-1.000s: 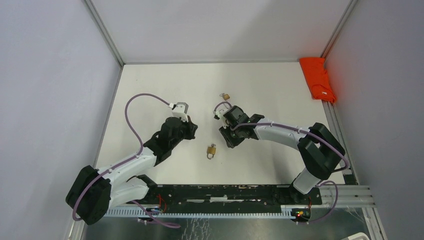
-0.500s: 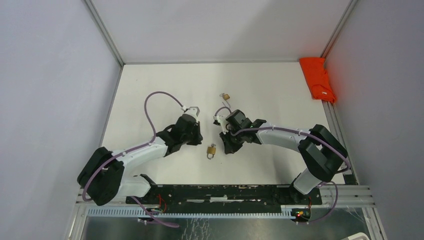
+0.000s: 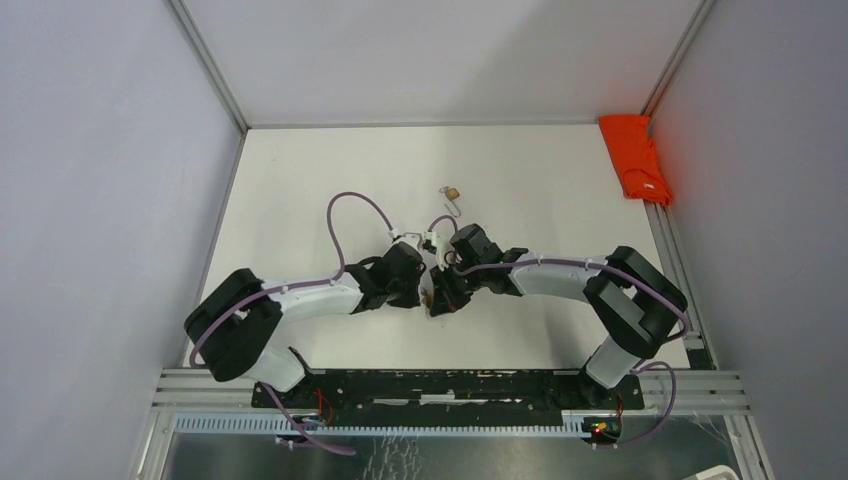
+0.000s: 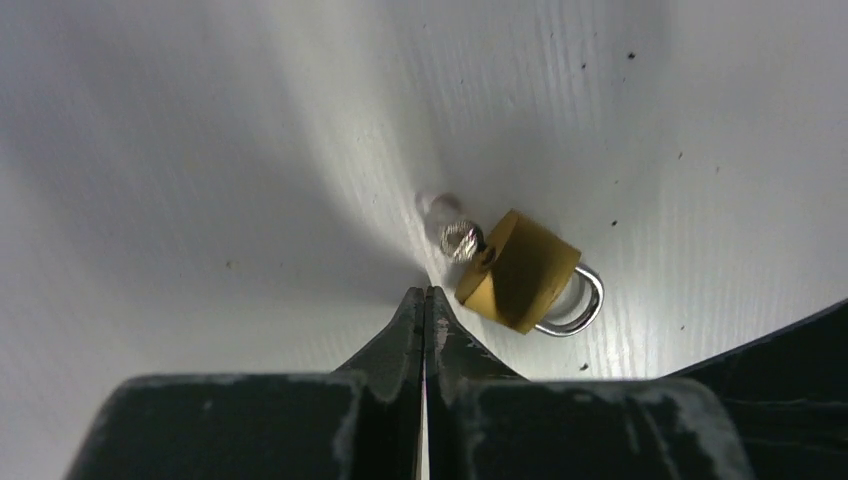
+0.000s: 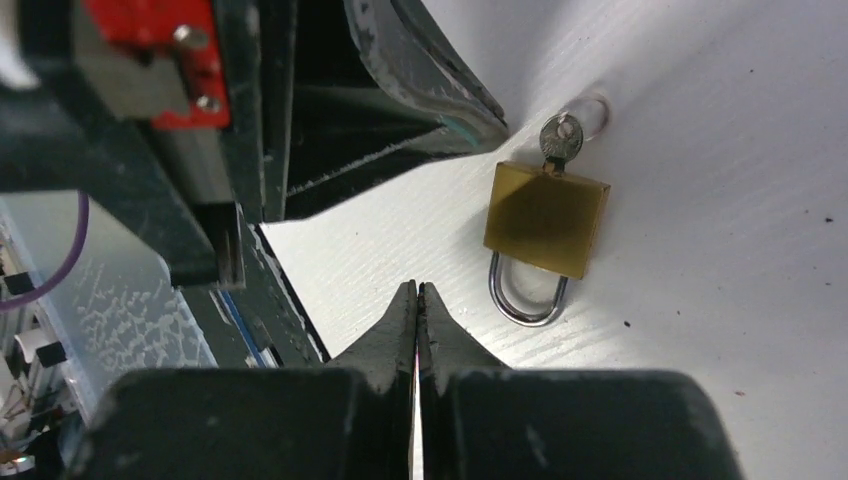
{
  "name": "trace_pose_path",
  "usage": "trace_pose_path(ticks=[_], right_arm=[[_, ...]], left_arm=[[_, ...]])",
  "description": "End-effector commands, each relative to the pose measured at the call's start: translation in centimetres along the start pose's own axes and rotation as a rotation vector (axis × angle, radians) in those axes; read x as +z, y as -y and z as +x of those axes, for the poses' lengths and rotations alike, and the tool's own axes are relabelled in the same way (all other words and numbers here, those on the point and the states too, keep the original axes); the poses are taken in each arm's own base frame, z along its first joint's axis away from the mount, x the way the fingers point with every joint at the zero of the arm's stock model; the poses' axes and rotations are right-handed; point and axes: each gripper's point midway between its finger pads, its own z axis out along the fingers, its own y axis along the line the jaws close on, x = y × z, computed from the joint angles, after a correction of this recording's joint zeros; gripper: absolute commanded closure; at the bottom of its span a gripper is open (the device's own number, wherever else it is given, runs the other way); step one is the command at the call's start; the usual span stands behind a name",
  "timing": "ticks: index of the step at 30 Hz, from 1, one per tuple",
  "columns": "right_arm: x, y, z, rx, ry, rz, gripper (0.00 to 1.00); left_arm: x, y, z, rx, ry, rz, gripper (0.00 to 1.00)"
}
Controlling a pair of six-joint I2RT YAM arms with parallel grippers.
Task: Unlock with the key
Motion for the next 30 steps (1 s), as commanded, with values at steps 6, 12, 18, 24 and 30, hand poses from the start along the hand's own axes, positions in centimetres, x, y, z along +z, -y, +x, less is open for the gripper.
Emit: trace_pose_path(ticks=[6, 12, 18, 24, 30], right_arm=[[-0.9, 3.2, -0.5, -0.011, 0.023, 0.199, 0.9], [-1.5, 4.7, -1.2, -0.042, 0.018, 0.305, 0.68], [-0.6, 4.7, -1.2, -0.044, -0.017, 0.319, 0.68], [0.3, 3.9, -0.9, -0.048, -0.063, 0.363, 0.69], [1.3, 4.5, 0.9, -0.052, -0.156, 0.459, 0.69]], left_arm=[[1.7, -0.5, -1.6, 0.05, 0.019, -0.083, 0.98], [2.4, 0.2, -1.6, 0.058, 0.002, -0.06, 0.98], [2.1, 0.1, -1.1, 0.051, -0.005, -0.048, 0.98], [1.5, 0.2, -1.1, 0.044, 0.006, -0.032, 0.98], [0.8, 0.2, -1.8, 0.053, 0.03, -0.037, 0.98]])
